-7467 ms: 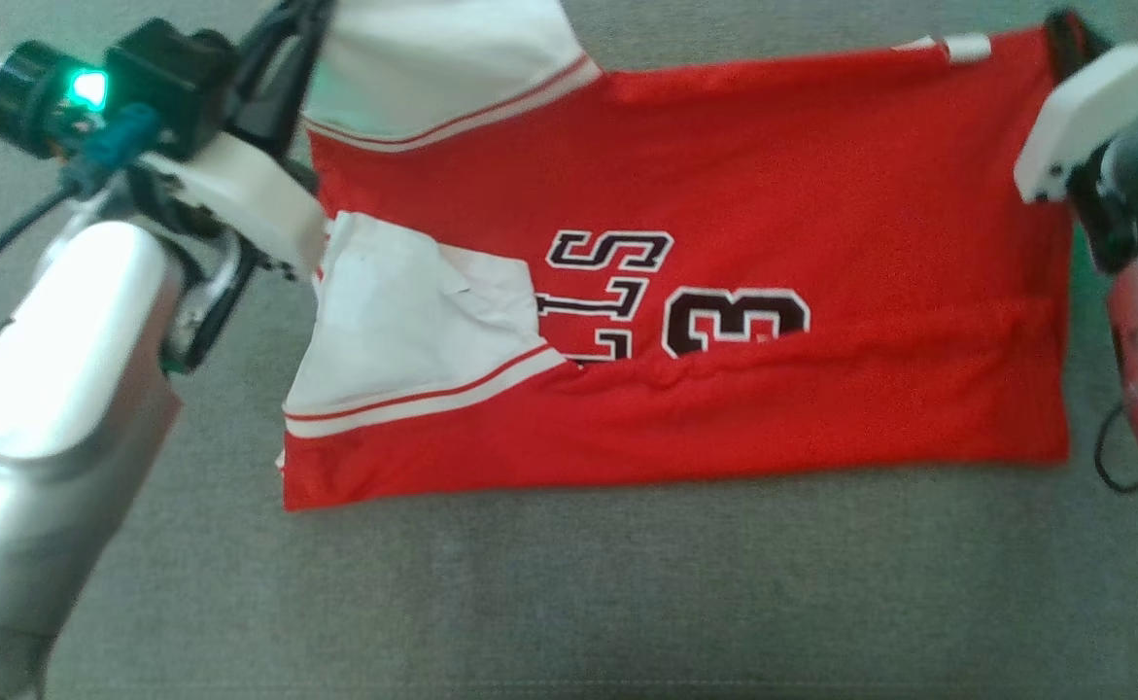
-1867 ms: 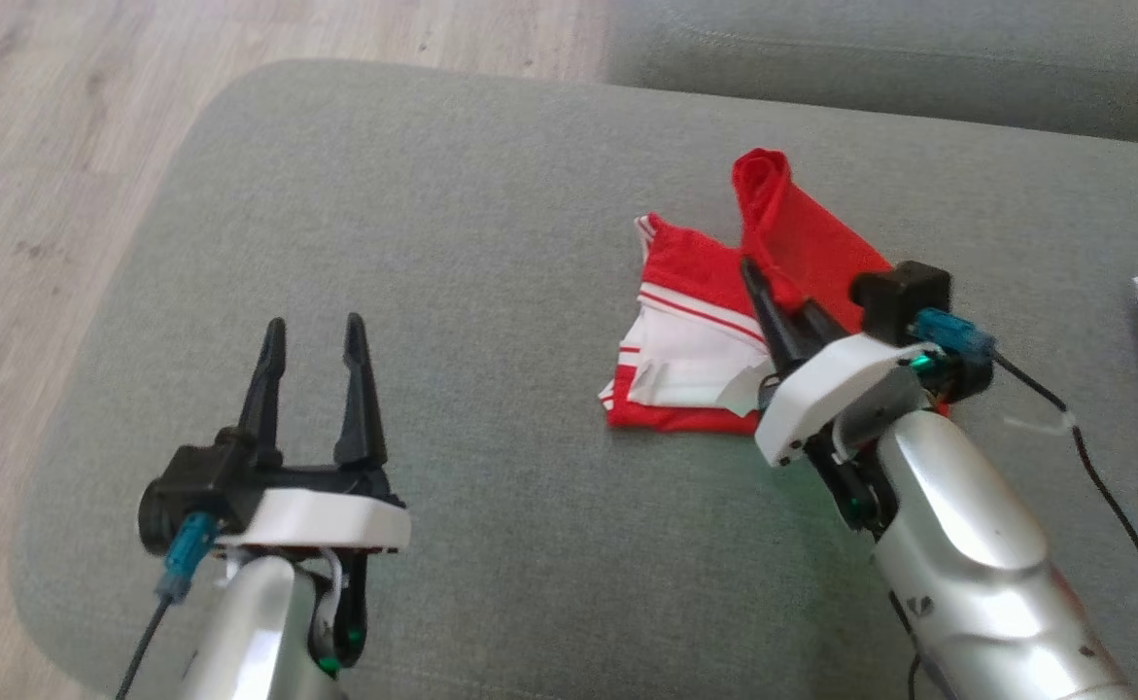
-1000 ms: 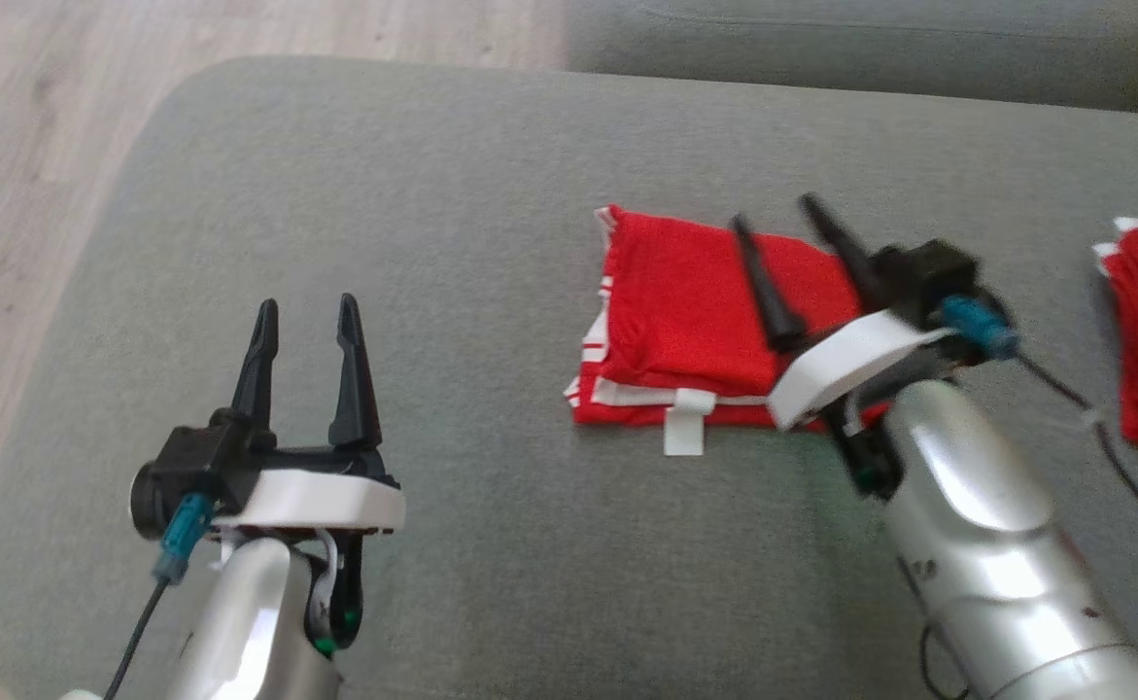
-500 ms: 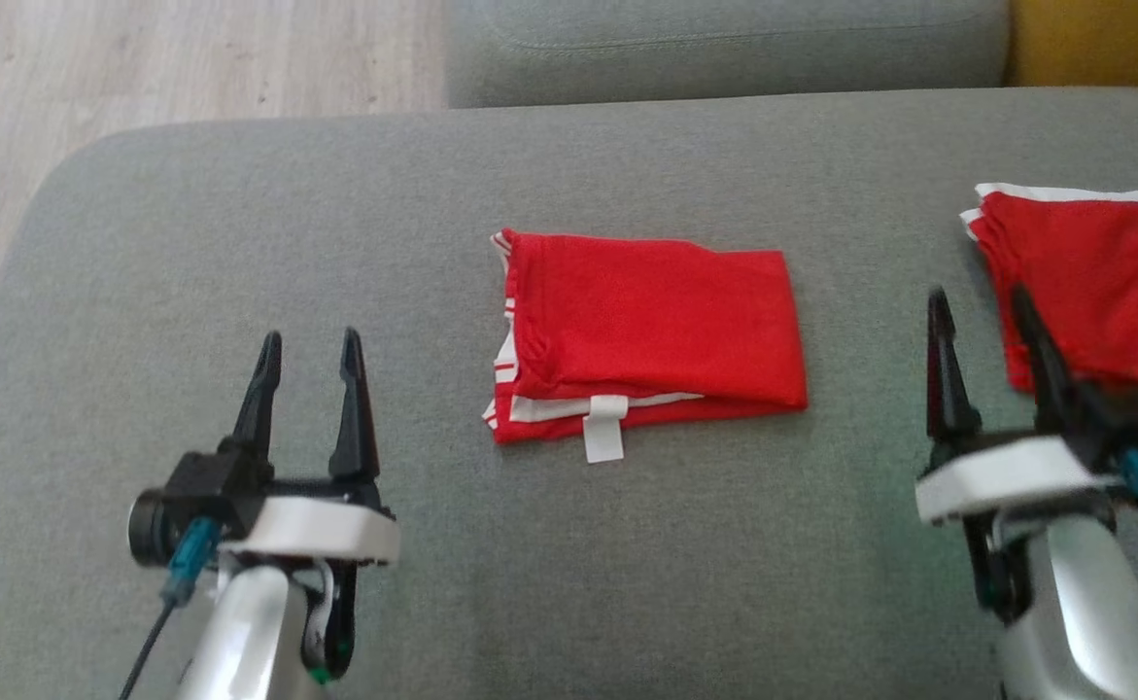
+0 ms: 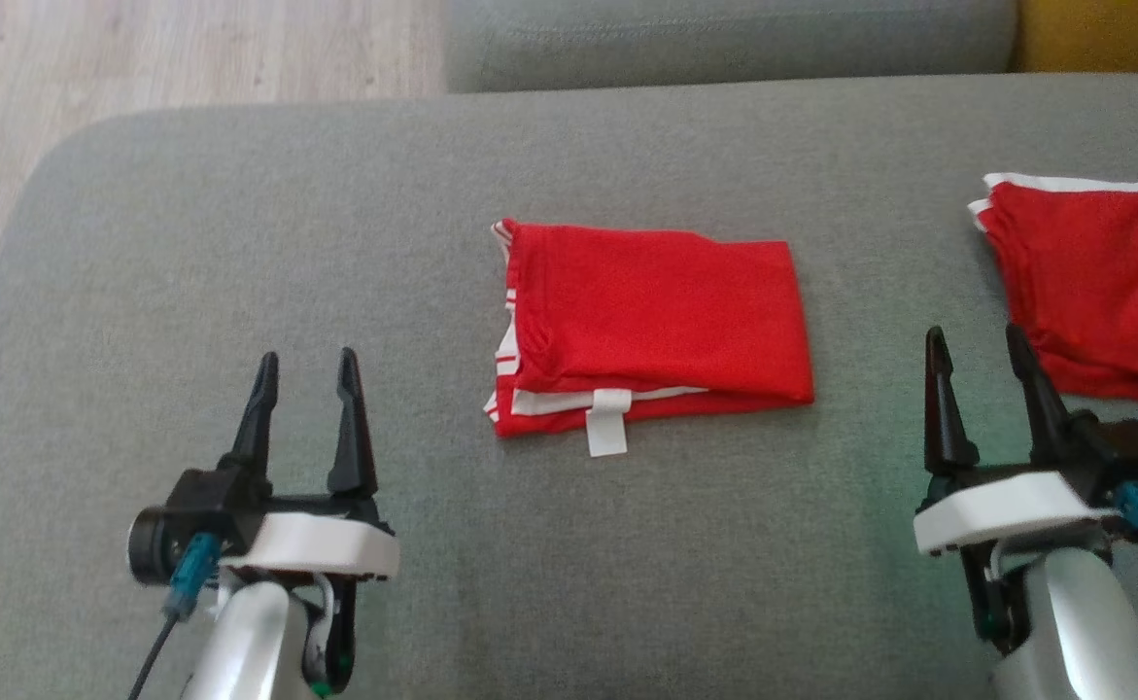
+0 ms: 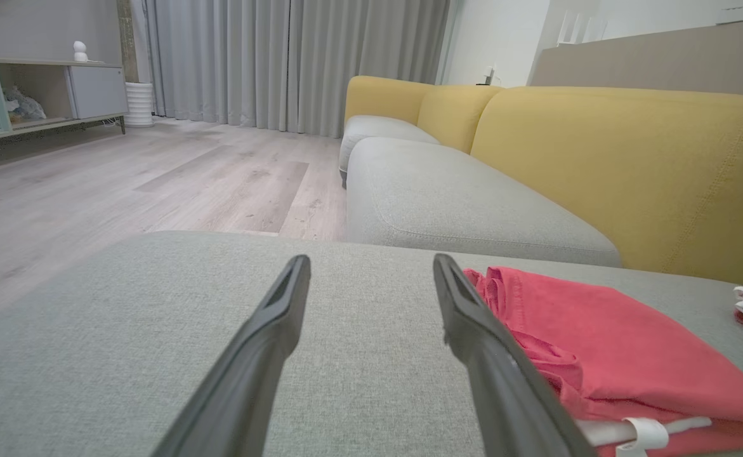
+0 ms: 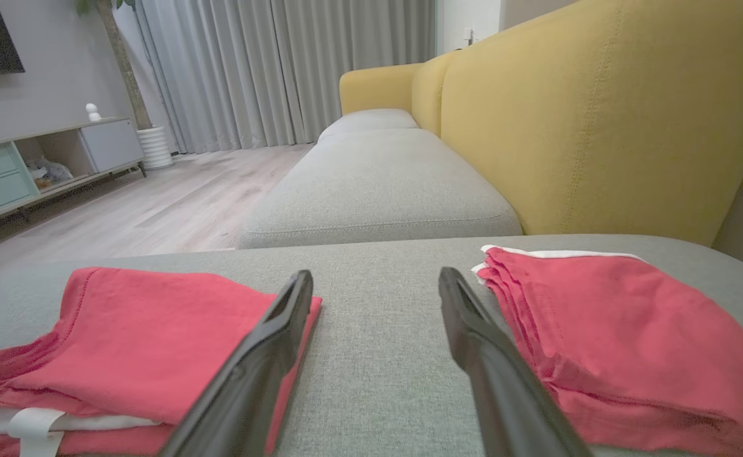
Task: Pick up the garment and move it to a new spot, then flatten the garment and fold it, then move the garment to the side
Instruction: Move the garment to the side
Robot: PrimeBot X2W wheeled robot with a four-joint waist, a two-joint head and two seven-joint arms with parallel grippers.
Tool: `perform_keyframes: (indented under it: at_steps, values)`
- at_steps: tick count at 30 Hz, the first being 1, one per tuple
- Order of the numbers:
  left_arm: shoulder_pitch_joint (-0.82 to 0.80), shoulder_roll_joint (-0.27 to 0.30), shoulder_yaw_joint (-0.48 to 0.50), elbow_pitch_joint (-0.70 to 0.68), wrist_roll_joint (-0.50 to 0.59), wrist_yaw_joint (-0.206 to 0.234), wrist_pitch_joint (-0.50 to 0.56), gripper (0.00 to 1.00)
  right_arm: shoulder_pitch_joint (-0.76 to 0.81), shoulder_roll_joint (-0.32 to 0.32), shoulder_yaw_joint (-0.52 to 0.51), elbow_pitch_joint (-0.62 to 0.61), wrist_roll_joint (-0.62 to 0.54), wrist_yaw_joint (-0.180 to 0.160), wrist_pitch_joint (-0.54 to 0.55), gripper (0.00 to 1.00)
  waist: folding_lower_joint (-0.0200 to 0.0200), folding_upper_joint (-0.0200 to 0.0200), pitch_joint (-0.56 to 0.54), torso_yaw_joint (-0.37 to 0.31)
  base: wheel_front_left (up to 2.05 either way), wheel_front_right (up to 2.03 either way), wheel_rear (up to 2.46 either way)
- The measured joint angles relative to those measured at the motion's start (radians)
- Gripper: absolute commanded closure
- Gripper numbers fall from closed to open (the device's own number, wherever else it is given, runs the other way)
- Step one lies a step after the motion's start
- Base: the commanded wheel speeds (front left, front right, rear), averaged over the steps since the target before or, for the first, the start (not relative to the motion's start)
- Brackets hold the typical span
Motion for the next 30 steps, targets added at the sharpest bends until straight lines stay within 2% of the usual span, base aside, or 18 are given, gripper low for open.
perform_keyframes:
  at_steps: [6, 14, 17, 22, 23, 24, 25, 30]
  values:
    - [-0.036, 0.000, -0.040, -0.006, -0.007, 0.005, 0.000, 0.00, -0.091, 0.000, 0.017, 0.047, -0.014, 0.000, 0.076, 0.00, 0.0002, 0.0000, 0.054, 0.035, 0.00, 0.00, 0.00]
    - [-0.088, 0.000, -0.087, -0.005, -0.028, 0.014, 0.000, 0.00, -0.248, -0.001, 0.044, 0.261, 0.004, 0.000, 0.241, 0.00, 0.0003, 0.0000, 0.124, 0.108, 0.00, 0.00, 0.00]
    - [-0.091, 0.000, -0.097, -0.003, -0.035, 0.017, 0.000, 0.00, -0.282, -0.002, 0.046, 0.348, 0.006, 0.000, 0.279, 0.00, 0.0003, 0.0000, 0.138, 0.134, 0.00, 0.00, 0.00]
    - [-0.091, 0.000, -0.102, 0.000, -0.036, 0.022, 0.000, 0.00, -0.337, -0.011, 0.055, 0.414, 0.004, 0.000, 0.291, 0.00, 0.0001, 0.0000, 0.147, 0.157, 0.00, 0.00, 0.00]
    - [-0.091, 0.000, -0.102, 0.000, -0.036, 0.022, 0.000, 0.00, -0.350, -0.012, 0.062, 0.430, 0.004, 0.000, 0.291, 0.41, 0.0002, 0.0000, 0.146, 0.159, 0.00, 0.00, 0.00]
    - [-0.092, 0.000, -0.102, 0.001, -0.036, 0.022, 0.000, 0.00, -0.360, -0.013, 0.069, 0.444, 0.005, 0.000, 0.291, 0.97, 0.0002, 0.0000, 0.144, 0.160, 0.00, 0.00, 0.00]
    - [-0.092, 0.000, -0.102, 0.001, -0.036, 0.022, 0.000, 0.00, -0.365, -0.013, 0.076, 0.456, 0.006, 0.000, 0.290, 1.00, 0.0001, 0.0000, 0.141, 0.160, 0.00, 0.00, 0.00]
    - [-0.092, 0.000, -0.102, 0.005, -0.036, 0.023, 0.000, 0.00, -0.364, -0.011, 0.109, 0.485, -0.035, 0.000, 0.235, 1.00, 0.0001, 0.0000, 0.118, 0.144, 0.00, 0.00, 0.00]
